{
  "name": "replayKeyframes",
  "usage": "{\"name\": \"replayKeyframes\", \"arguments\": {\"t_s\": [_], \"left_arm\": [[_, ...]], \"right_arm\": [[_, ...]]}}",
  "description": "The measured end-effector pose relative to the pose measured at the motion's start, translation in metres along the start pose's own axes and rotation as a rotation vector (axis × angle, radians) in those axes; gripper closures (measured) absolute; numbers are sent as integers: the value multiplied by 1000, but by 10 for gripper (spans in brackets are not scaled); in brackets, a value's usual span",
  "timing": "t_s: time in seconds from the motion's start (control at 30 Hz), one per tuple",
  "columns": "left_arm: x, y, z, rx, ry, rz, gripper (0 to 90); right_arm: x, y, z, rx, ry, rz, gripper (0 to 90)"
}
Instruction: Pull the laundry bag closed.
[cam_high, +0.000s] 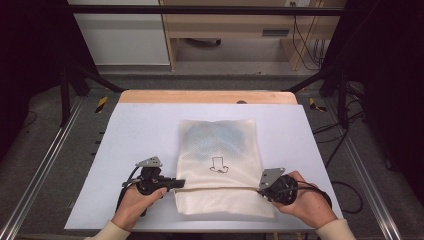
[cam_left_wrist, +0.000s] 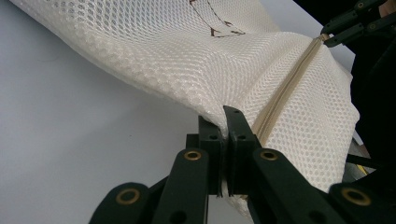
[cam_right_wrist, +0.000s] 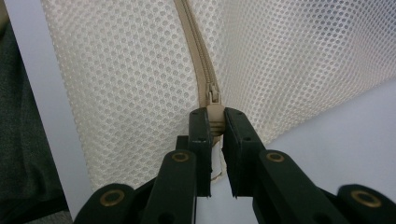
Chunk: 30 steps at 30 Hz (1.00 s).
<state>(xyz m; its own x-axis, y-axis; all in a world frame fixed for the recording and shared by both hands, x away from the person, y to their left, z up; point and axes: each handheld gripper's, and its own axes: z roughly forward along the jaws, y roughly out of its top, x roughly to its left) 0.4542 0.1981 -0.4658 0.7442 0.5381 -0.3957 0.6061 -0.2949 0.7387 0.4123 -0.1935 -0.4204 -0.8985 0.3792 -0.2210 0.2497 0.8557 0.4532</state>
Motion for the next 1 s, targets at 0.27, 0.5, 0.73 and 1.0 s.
{"name": "replayKeyframes", "arguments": {"t_s": [0.27,0.5,0.73,1.0], "left_arm": [[0,0,0,-1,1,1,871],[0,0,0,-2,1,1,871],[0,0,0,-2,0,2,871],[0,0,0,-1,-2,4,871]], "right_arm": [[0,-3,-1,3,2,3,820],[0,-7,-2,2,-1,10,820],[-1,-9,-3,2,-2,8,820],[-2,-14,-5,3,-5,14,820]]}}
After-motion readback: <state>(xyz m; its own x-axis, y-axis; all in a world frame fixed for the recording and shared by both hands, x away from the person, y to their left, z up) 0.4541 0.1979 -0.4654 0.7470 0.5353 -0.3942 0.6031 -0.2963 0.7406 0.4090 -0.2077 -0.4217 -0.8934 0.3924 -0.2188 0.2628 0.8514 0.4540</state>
